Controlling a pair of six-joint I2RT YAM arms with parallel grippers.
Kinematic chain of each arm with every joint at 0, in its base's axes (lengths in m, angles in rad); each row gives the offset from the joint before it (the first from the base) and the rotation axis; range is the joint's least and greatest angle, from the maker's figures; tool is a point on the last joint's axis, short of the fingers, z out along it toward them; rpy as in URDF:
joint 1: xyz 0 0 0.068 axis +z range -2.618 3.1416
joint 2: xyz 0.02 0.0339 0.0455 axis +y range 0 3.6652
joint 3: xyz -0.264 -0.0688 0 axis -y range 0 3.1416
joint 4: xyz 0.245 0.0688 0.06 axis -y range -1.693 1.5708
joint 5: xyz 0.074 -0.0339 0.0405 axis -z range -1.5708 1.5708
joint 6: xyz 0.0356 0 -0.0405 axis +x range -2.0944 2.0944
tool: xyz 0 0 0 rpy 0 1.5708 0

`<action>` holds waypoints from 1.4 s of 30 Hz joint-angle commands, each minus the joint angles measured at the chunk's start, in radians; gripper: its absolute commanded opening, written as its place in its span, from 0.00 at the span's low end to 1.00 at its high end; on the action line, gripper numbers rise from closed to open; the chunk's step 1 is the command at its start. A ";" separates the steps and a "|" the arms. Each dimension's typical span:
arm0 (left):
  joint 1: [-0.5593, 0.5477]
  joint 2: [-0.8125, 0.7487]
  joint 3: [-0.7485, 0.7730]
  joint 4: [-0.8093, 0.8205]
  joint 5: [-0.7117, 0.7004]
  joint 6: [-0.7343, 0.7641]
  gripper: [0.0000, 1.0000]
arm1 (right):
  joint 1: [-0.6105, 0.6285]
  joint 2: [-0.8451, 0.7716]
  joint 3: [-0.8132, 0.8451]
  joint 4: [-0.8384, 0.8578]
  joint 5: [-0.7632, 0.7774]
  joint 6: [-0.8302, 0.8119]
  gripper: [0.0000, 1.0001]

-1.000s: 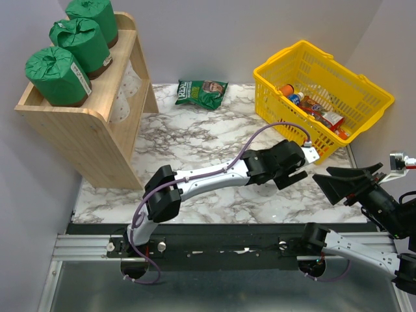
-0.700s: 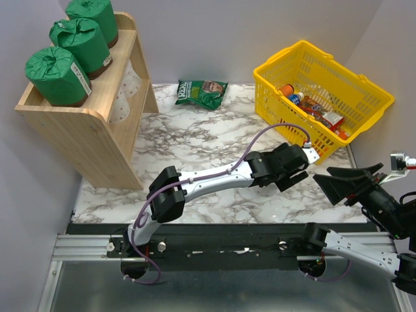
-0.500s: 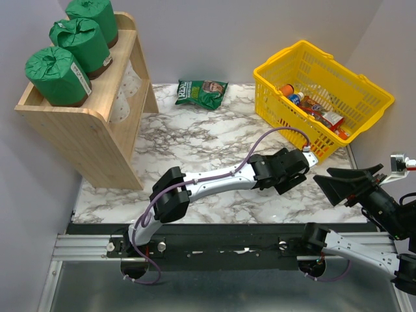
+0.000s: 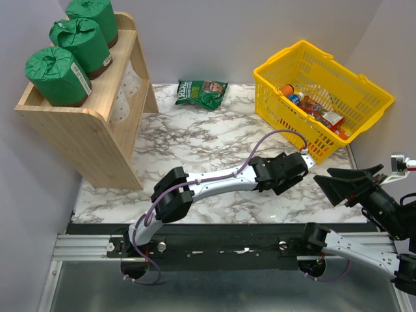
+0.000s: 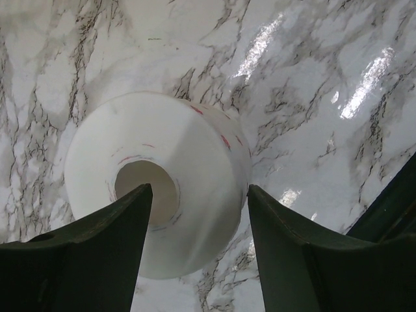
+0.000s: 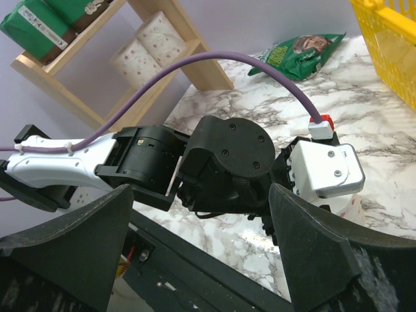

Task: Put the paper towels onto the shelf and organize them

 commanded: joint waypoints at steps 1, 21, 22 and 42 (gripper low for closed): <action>-0.008 0.018 -0.025 0.020 -0.025 -0.010 0.60 | -0.002 -0.022 -0.009 -0.017 0.005 0.017 0.93; 0.107 -0.307 0.018 -0.397 -0.580 0.073 0.39 | -0.002 -0.032 -0.032 -0.025 0.008 0.037 0.93; 0.124 -0.340 0.000 -0.405 -0.586 0.072 0.39 | -0.002 -0.031 -0.034 -0.025 0.006 0.037 0.93; 0.548 -0.687 -0.160 -0.473 -0.583 0.072 0.40 | -0.001 -0.077 -0.078 -0.029 0.005 0.054 0.93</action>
